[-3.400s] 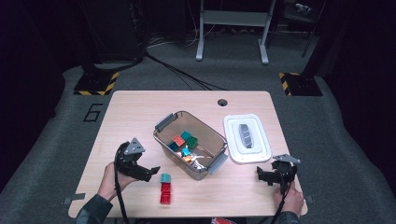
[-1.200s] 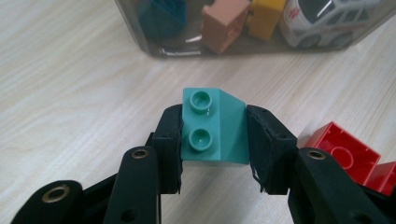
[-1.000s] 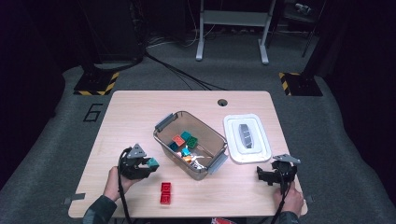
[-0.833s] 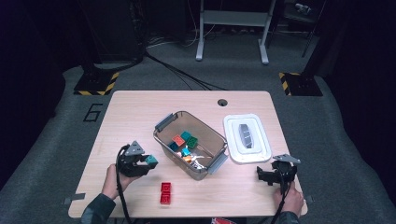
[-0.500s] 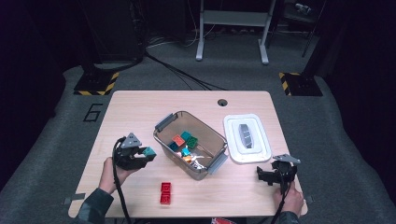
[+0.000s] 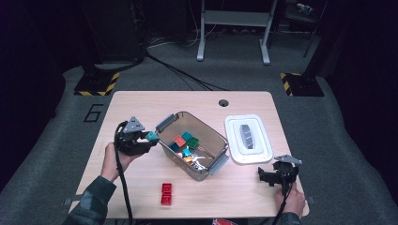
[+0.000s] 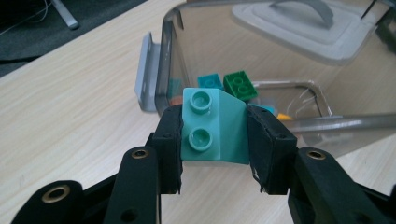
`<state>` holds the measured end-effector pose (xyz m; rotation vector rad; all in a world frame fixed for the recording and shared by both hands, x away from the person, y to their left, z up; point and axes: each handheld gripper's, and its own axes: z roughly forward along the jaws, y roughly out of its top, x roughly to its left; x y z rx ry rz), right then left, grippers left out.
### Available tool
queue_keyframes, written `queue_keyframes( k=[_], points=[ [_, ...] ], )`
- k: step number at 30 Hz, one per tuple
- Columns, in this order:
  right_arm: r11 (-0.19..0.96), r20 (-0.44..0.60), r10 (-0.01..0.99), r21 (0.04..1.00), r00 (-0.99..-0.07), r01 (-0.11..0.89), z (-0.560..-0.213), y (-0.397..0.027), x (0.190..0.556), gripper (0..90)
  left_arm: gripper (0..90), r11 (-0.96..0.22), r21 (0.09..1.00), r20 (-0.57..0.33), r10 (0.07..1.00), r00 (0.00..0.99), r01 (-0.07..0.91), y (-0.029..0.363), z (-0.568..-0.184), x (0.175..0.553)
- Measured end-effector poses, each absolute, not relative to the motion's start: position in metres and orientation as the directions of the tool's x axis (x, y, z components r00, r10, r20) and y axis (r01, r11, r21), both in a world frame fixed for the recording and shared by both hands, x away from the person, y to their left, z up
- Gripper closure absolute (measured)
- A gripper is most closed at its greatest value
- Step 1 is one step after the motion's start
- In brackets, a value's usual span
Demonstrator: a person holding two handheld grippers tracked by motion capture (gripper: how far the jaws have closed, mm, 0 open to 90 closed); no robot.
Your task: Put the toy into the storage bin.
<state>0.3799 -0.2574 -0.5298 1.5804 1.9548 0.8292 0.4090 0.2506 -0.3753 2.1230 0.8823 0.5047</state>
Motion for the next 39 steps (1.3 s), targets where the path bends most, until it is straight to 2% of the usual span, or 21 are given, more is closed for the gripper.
queue_keyframes(
  k=[7,16,22,32,39],
  points=[
    [0.145,0.001,0.978,0.719,-0.21,0.68,-0.53,-0.257,0.38,0.0,58.8,-0.463,0.777,0.057,0.726,0.685,0.427,0.236,-0.37,0.424],
    [0.145,0.001,0.978,0.718,-0.21,0.68,-0.53,-0.257,0.38,0.0,58.7,-0.484,0.751,0.042,0.714,0.699,0.449,0.216,-0.384,0.436],
    [0.145,0.001,0.978,0.718,-0.21,0.681,-0.53,-0.257,0.38,0.0,58.6,-0.527,0.711,0.05,0.697,0.715,0.464,0.209,-0.394,0.437],
    [0.145,0.001,0.978,0.718,-0.21,0.681,-0.53,-0.257,0.38,0.0,57.6,-0.542,0.699,0.049,0.688,0.724,0.467,0.208,-0.395,0.436],
    [0.145,0.001,0.978,0.718,-0.21,0.68,-0.53,-0.257,0.38,0.0,35.4,-0.532,0.713,0.061,0.696,0.715,0.457,0.212,-0.387,0.428]
  ],
)
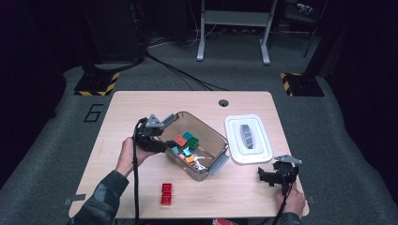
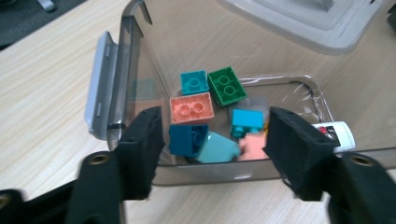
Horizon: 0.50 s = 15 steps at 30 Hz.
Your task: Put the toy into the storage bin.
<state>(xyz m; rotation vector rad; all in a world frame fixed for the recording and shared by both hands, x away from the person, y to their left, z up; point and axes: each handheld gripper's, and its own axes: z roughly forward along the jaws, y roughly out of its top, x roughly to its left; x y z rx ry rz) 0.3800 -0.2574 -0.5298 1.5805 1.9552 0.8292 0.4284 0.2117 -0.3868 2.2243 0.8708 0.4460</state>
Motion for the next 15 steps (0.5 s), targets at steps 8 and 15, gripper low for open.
queue_keyframes(
  k=[8,15],
  points=[
    [0.146,0.001,0.978,0.718,-0.211,0.68,-0.53,-0.257,0.38,0.0,20.3,-0.522,0.742,0.097,0.703,0.704,0.42,0.221,-0.376,0.405],
    [0.145,0.002,0.978,0.718,-0.21,0.681,-0.53,-0.257,0.38,0.0,17.1,-0.521,0.745,0.106,0.708,0.698,0.416,0.234,-0.379,0.385]
  ],
)
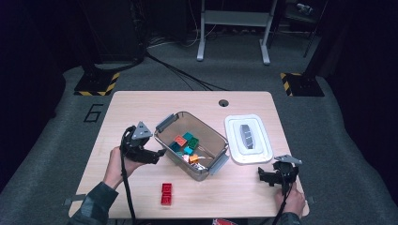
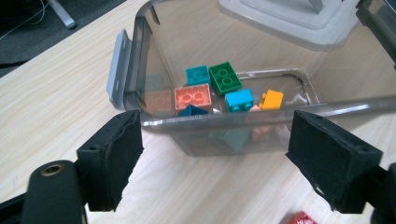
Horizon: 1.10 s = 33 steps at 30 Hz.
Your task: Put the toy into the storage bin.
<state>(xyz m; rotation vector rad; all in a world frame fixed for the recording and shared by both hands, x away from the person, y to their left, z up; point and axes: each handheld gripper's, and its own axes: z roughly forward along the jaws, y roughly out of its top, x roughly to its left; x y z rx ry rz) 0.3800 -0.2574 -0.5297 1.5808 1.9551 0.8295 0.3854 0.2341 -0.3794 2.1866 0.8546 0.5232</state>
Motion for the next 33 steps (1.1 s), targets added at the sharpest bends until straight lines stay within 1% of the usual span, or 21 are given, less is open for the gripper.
queue_keyframes(
  k=[2,8,10,14,21,28,33],
  points=[
    [0.145,0.002,0.978,0.718,-0.21,0.68,-0.53,-0.257,0.38,0.0,15.1,-0.519,0.743,0.11,0.716,0.689,0.421,0.237,-0.383,0.38],
    [0.145,0.001,0.978,0.718,-0.21,0.68,-0.53,-0.257,0.38,0.0,11.4,-0.507,0.735,0.084,0.726,0.682,0.45,0.245,-0.402,0.369],
    [0.145,0.001,0.978,0.718,-0.21,0.68,-0.53,-0.257,0.38,0.0,11.0,-0.511,0.725,0.073,0.724,0.686,0.462,0.246,-0.411,0.367],
    [0.145,0.001,0.978,0.718,-0.21,0.68,-0.53,-0.257,0.38,0.0,10.4,-0.501,0.708,0.023,0.72,0.693,0.497,0.241,-0.436,0.36],
    [0.145,0.001,0.978,0.718,-0.21,0.68,-0.53,-0.257,0.38,0.0,10.6,-0.53,0.666,-0.009,0.698,0.716,0.525,0.23,-0.472,0.357],
    [0.145,0.001,0.978,0.718,-0.21,0.681,-0.53,-0.257,0.38,0.0,10.9,-0.555,0.636,-0.009,0.689,0.724,0.536,0.222,-0.489,0.355],
    [0.145,0.002,0.978,0.718,-0.21,0.681,-0.53,-0.257,0.38,0.0,11.6,-0.569,0.618,0.013,0.698,0.716,0.543,0.221,-0.498,0.355]
  ],
)
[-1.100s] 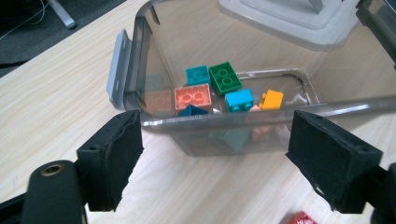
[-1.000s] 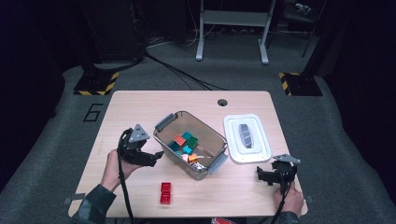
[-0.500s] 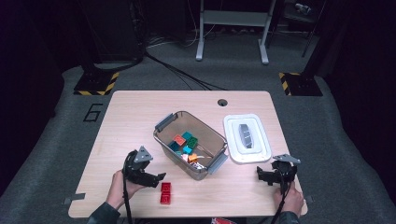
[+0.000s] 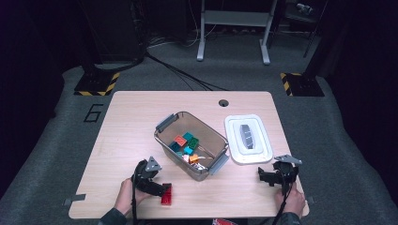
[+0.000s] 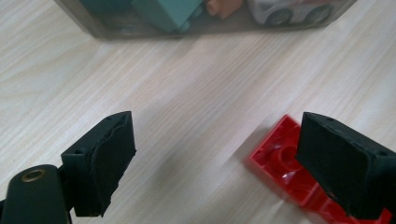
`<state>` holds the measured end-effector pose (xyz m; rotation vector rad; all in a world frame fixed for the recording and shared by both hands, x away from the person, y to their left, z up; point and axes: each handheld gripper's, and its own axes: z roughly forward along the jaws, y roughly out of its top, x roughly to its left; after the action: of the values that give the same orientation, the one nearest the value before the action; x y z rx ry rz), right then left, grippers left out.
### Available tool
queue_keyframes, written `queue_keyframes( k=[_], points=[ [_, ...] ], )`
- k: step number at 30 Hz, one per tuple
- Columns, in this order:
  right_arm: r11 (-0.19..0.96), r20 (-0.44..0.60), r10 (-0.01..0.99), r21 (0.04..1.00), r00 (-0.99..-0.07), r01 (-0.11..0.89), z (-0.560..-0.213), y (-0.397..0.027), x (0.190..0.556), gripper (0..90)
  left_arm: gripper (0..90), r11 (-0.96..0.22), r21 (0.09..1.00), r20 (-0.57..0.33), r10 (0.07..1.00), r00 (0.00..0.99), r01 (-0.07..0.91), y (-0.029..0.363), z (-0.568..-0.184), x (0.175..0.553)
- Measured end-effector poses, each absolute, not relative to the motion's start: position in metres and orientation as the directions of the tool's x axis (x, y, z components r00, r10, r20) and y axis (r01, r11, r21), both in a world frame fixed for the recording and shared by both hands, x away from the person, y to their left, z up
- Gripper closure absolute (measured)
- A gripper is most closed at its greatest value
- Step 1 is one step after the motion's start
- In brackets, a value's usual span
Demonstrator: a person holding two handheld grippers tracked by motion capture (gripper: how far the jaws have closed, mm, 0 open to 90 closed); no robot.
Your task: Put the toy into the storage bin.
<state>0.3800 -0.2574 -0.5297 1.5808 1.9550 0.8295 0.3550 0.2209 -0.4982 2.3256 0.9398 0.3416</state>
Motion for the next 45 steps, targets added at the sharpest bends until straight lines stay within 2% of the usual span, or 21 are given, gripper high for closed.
queue_keyframes(
  k=[13,20,27,34,39,40,45],
  points=[
    [0.145,0.001,0.978,0.718,-0.21,0.681,-0.53,-0.257,0.38,0.0,13.5,-0.529,0.628,0.023,0.746,0.666,0.571,0.243,-0.489,0.367],
    [0.145,0.002,0.978,0.718,-0.21,0.68,-0.53,-0.257,0.38,0.0,13.0,-0.5,0.649,-0.01,0.748,0.663,0.574,0.229,-0.489,0.36],
    [0.145,0.001,0.978,0.718,-0.21,0.68,-0.53,-0.257,0.38,0.0,14.7,-0.534,0.617,0.024,0.747,0.664,0.578,0.216,-0.497,0.36],
    [0.145,0.001,0.978,0.718,-0.21,0.681,-0.53,-0.257,0.38,0.0,16.3,-0.548,0.595,0.044,0.752,0.657,0.587,0.228,-0.497,0.356],
    [0.145,0.001,0.978,0.718,-0.21,0.68,-0.53,-0.257,0.38,0.0,29.1,-0.554,0.603,0.029,0.734,0.678,0.574,0.236,-0.496,0.355],
    [0.145,0.001,0.978,0.718,-0.21,0.68,-0.53,-0.257,0.38,0.0,35.1,-0.554,0.603,0.029,0.734,0.678,0.574,0.236,-0.496,0.355],
    [0.145,0.001,0.978,0.718,-0.21,0.68,-0.53,-0.257,0.38,0.0,38.0,-0.553,0.609,0.022,0.729,0.684,0.569,0.232,-0.495,0.356]
  ],
)
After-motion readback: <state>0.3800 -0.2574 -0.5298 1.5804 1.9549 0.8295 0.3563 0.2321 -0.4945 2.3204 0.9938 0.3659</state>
